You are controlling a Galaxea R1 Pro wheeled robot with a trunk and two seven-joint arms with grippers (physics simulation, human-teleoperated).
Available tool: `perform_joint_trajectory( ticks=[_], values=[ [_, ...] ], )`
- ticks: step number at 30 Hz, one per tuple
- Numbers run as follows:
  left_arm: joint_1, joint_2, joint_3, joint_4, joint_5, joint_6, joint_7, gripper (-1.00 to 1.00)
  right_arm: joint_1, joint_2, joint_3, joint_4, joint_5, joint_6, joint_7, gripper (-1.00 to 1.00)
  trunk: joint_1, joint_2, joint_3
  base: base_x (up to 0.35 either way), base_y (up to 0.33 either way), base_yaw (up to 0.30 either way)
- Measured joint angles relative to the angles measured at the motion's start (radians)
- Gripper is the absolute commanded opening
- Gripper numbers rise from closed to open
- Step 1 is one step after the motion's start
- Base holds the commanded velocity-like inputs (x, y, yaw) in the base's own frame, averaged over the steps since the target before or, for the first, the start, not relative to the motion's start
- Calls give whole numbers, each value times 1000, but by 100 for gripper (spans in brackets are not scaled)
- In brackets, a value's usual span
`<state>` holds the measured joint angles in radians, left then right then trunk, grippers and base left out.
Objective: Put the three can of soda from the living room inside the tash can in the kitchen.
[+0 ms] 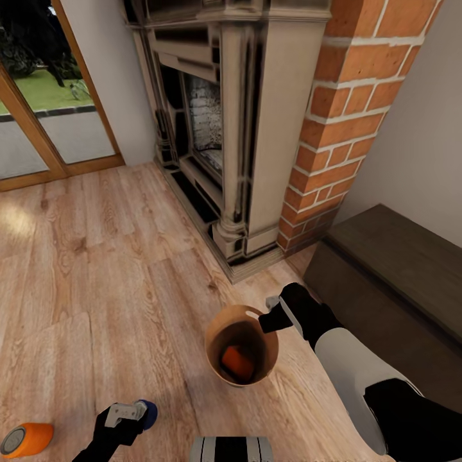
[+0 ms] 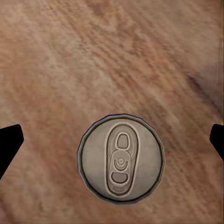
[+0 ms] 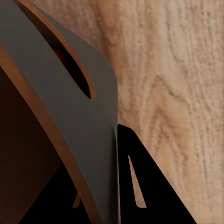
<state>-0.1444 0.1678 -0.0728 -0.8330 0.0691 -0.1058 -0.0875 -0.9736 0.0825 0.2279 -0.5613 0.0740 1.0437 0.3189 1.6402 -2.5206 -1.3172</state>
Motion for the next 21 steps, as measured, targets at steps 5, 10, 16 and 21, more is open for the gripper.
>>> perform_joint_trajectory(
  ticks=[5, 10, 16, 21],
  values=[
    [0, -3, -3, 0, 0, 0, -1, 100, 0, 0, 11, 0, -1, 0, 0, -100, 2, -1, -19, 0, 0, 0],
    [0, -4, -4, -1, 0, -1, -1, 100, 0, 0, 19, 0, 1, 0, 0, -100, 3, -1, -23, 0, 0, 0],
    [0, -4, -4, -1, 0, 0, -1, 100, 1, 0, 22, 0, 2, 0, 0, -100, 3, -1, -23, 0, 0, 0],
    [0, -4, -4, -2, 0, 0, -1, 100, 1, 0, 26, 0, -2, 0, 0, -100, 4, -2, -35, 0, 0, 0]
  ],
)
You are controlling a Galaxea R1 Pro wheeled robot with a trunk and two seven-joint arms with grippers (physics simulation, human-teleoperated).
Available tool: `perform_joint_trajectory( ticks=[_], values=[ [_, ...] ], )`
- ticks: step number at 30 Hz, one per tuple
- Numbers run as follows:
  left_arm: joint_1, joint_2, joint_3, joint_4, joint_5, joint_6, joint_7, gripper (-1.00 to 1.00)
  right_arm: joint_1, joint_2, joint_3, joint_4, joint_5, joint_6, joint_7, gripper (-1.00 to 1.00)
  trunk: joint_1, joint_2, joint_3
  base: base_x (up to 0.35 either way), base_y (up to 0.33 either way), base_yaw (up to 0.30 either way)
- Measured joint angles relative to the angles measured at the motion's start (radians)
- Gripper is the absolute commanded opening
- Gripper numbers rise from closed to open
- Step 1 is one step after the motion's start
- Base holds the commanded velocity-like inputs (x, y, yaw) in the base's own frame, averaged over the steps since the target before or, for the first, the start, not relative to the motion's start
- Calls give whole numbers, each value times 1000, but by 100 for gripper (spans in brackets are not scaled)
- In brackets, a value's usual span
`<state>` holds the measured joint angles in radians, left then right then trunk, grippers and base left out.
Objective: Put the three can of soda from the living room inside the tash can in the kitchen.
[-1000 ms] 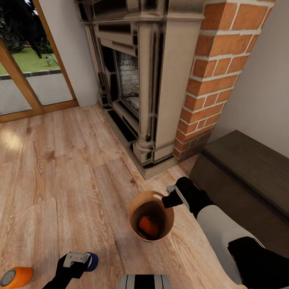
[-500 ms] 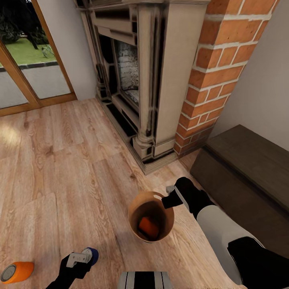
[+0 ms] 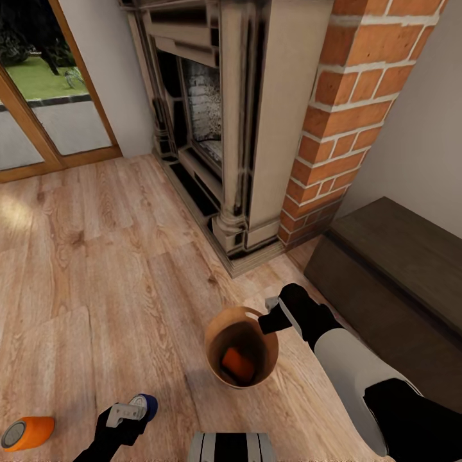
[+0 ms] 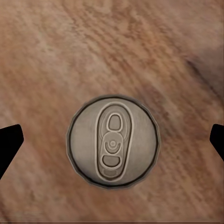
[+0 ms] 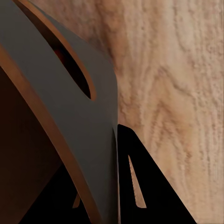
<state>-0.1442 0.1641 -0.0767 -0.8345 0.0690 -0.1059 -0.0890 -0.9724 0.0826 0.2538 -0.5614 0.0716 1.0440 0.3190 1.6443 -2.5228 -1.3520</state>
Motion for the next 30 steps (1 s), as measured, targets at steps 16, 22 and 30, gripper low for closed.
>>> perform_joint_trajectory(
  ticks=[16, 22, 30],
  values=[
    [0, 1, -1, -2, 0, -1, -1, 100, 0, 0, 1, 0, 3, 0, 0, -100, 1, -1, -12, 35, 0, 0],
    [0, 0, -1, -2, 0, -1, 0, 100, 0, 0, 2, 0, 6, -1, 0, -100, 1, -1, -12, 98, 0, 0],
    [0, 0, 0, -20, 0, -1, 0, 100, 0, 0, 2, 0, 3, -1, 0, -100, 1, -1, -12, 11, 0, 0]
  ],
)
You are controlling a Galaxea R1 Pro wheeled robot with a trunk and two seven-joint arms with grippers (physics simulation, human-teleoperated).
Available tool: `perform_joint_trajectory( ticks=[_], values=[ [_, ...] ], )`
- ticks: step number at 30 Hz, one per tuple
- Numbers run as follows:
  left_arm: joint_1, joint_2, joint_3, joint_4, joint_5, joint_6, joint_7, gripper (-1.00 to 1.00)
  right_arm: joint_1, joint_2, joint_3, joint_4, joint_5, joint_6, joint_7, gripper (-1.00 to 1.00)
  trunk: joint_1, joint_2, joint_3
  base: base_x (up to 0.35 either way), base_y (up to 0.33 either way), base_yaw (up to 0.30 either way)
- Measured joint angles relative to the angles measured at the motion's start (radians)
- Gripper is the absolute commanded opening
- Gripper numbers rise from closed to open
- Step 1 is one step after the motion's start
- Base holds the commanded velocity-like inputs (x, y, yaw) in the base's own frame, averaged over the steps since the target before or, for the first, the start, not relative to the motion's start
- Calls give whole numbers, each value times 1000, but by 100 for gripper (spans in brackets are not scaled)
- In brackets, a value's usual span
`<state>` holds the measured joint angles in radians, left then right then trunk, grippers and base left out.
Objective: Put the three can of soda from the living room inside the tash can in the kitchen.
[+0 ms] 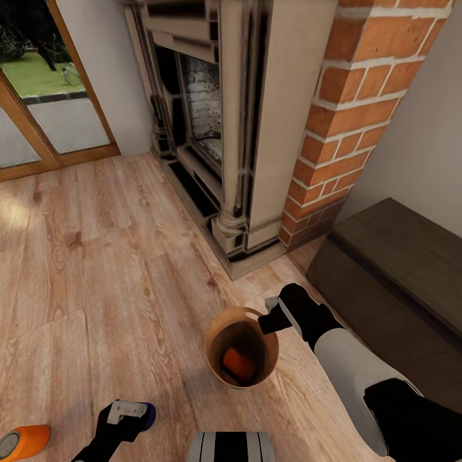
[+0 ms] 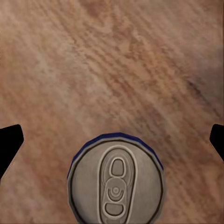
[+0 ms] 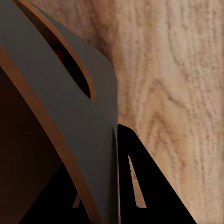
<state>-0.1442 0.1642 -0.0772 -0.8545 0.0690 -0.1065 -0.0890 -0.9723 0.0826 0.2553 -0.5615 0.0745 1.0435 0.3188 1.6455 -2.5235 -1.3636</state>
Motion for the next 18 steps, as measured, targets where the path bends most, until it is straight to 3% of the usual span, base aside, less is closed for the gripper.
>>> perform_joint_trajectory(
  ticks=[10, 16, 18],
  values=[
    [0, 0, 2, -7, 6, 6, 1, 100, 0, 2, 1, 0, 0, 0, 0, -100, 0, 0, 0, 0, 0, 0],
    [0, 0, 2, -6, 6, 11, 2, 100, -2, 1, 3, -6, 0, 4, 1, -100, 2, -2, -23, 0, 0, 0],
    [1, 0, 2, -7, 6, 10, 2, 100, -18, -3, 11, 7, -19, 4, 3, -100, 2, -2, -30, 0, 0, 0]
  ],
)
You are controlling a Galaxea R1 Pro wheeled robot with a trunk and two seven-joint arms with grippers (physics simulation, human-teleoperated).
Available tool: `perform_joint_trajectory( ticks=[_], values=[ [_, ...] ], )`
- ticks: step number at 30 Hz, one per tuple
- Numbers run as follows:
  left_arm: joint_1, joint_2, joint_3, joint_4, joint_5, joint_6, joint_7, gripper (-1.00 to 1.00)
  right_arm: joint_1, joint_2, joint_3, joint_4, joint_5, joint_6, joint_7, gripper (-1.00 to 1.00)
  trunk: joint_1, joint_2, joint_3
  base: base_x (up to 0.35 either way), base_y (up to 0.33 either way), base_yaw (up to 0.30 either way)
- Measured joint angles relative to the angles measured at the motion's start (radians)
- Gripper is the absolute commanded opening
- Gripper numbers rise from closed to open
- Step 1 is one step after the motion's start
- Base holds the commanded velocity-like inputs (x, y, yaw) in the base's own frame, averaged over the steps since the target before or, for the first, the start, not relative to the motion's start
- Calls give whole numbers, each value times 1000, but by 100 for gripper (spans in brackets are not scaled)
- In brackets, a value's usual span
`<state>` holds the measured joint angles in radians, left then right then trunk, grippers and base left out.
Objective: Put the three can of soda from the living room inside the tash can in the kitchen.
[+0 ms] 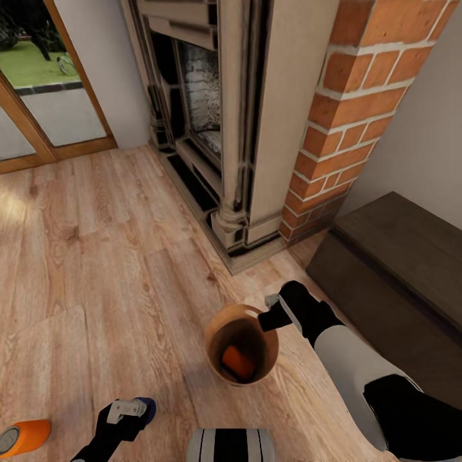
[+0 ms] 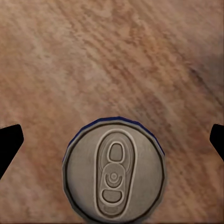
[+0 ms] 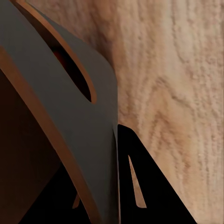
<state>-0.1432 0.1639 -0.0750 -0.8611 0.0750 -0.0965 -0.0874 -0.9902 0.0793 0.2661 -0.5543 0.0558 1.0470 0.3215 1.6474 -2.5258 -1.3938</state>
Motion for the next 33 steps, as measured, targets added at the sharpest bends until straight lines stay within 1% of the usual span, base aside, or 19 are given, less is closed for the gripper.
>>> perform_joint_trajectory(
  ticks=[1, 5, 11, 26, 29, 30, 32, 33],
  values=[
    [0, 0, 0, 0, 0, -1, 0, 100, 1, -6, -1, -2, -11, 0, 1, -100, -2, 0, -4, 0, 0, 0],
    [0, 0, 1, 0, 0, -3, 0, 100, -4, 3, -2, -3, 6, 0, 0, -100, -11, -1, -19, 0, 0, 0],
    [0, 0, 1, 0, 0, -6, 0, 100, -9, 3, -2, -6, 9, 0, -1, -100, -26, -2, -43, 0, 0, 0],
    [0, 0, 1, 0, 0, -8, 0, 100, -8, 5, -3, -8, 13, 0, -1, -100, -26, -2, -43, 0, 0, 0],
    [0, 0, 1, 0, 0, -8, 0, 100, 16, 2, -4, -45, 19, 0, -1, -100, -27, -2, -43, 0, 0, 0],
    [0, 0, 1, 0, 0, -8, 0, 100, 17, -2, -1, -54, 9, 0, 0, -100, -23, -2, -43, 0, 0, 0],
    [0, 0, 1, 0, 0, -8, 0, 100, 16, -13, -2, -85, -29, 0, 2, -100, -8, -2, -43, 0, 0, 0],
    [0, 0, 1, 0, 0, -8, 0, 100, 16, -12, -2, -91, -29, 0, 2, -100, -6, -2, -43, 0, 0, 0]
  ],
)
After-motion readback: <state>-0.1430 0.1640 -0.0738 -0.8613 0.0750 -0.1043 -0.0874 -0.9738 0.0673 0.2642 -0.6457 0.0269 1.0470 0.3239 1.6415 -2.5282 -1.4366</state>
